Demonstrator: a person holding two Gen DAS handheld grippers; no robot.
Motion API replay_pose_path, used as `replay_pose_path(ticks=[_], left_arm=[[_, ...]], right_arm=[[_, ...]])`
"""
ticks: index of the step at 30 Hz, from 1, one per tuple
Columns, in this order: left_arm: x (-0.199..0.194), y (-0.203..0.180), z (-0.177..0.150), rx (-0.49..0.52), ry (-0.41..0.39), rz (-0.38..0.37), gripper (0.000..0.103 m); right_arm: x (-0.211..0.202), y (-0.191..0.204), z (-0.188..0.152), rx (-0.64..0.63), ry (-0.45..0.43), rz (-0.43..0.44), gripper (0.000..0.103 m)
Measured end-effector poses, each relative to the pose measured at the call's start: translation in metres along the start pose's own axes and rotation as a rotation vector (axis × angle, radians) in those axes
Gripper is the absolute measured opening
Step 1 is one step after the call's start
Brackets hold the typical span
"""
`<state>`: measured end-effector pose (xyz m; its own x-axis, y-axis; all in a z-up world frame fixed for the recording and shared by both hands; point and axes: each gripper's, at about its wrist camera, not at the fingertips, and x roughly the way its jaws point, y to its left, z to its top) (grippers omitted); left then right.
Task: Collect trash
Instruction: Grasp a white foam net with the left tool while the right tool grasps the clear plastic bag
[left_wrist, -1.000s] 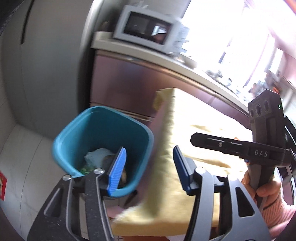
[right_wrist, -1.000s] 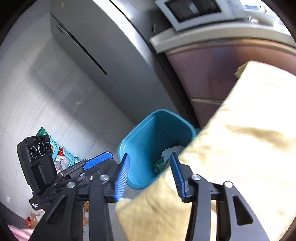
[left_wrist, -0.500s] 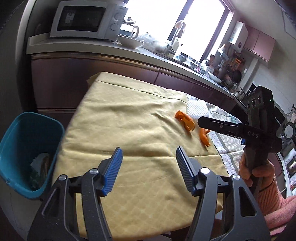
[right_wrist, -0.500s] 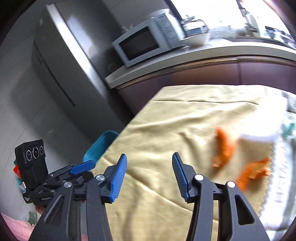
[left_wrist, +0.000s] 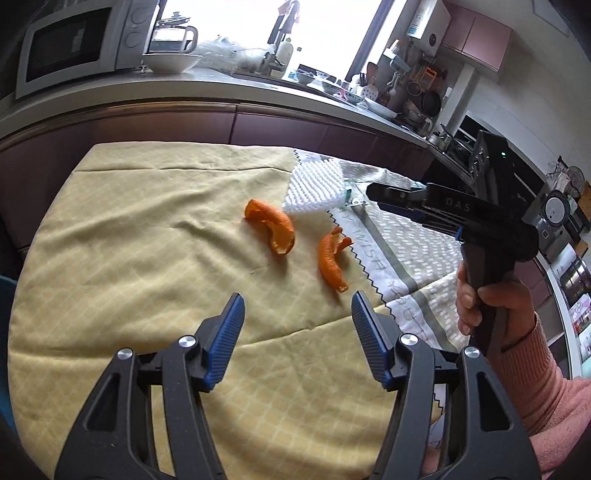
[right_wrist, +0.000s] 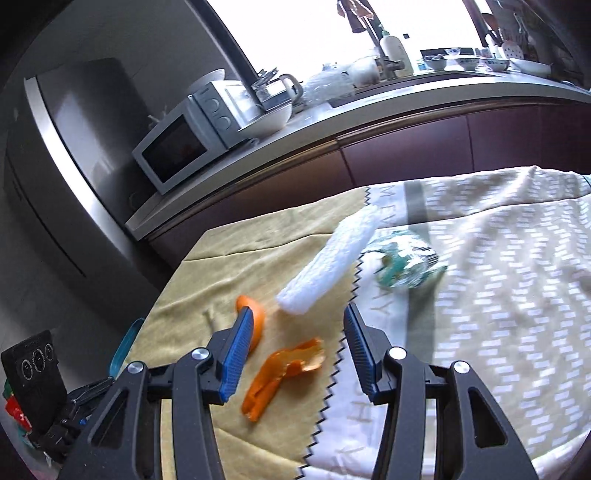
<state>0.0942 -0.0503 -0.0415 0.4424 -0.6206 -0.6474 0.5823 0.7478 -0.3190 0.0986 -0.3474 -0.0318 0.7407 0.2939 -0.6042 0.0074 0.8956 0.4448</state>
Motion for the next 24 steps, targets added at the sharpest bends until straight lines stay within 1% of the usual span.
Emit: replay_pose_path(ticks=[4,6,7,10,13,16,18,21,22,23,24], left_arm=[[0.020,-0.018,0.026,0.044,0.002,-0.005,0.059],[0.034,-0.027,0.042,0.064,0.002,-0.001,0.059],[0.040,-0.032,0.049,0.076,0.002,0.007,0.059],[0.067,-0.045,0.067,0.114,0.022,0.037,0.058],[0.094,-0.052,0.079,0.134,0.053,0.066,0.057],[0.114,-0.056,0.086,0.143,0.081,0.082,0.055],[0.126,-0.059,0.088,0.153,0.097,0.100,0.052],[0.140,-0.055,0.093,0.135,0.129,0.103,0.040],[0.144,-0.054,0.094,0.130,0.139,0.105,0.032],[0.147,-0.052,0.095,0.128,0.147,0.105,0.028],[0.150,-0.051,0.095,0.126,0.153,0.105,0.026]], right_arm=[[0.006,-0.035,0.014,0.055,-0.010,-0.058,0.049],[0.010,-0.046,0.020,0.069,-0.013,-0.083,0.049],[0.013,-0.050,0.022,0.071,-0.007,-0.094,0.051],[0.020,-0.057,0.026,0.069,0.003,-0.117,0.055],[0.028,-0.055,0.029,0.035,0.015,-0.137,0.058],[0.038,-0.053,0.032,0.004,0.034,-0.151,0.059],[0.044,-0.051,0.034,-0.016,0.050,-0.160,0.059],[0.051,-0.051,0.035,-0.031,0.068,-0.167,0.059],[0.052,-0.052,0.034,-0.029,0.071,-0.166,0.059],[0.053,-0.053,0.035,-0.028,0.075,-0.167,0.058],[0.054,-0.055,0.034,-0.026,0.077,-0.167,0.056]])
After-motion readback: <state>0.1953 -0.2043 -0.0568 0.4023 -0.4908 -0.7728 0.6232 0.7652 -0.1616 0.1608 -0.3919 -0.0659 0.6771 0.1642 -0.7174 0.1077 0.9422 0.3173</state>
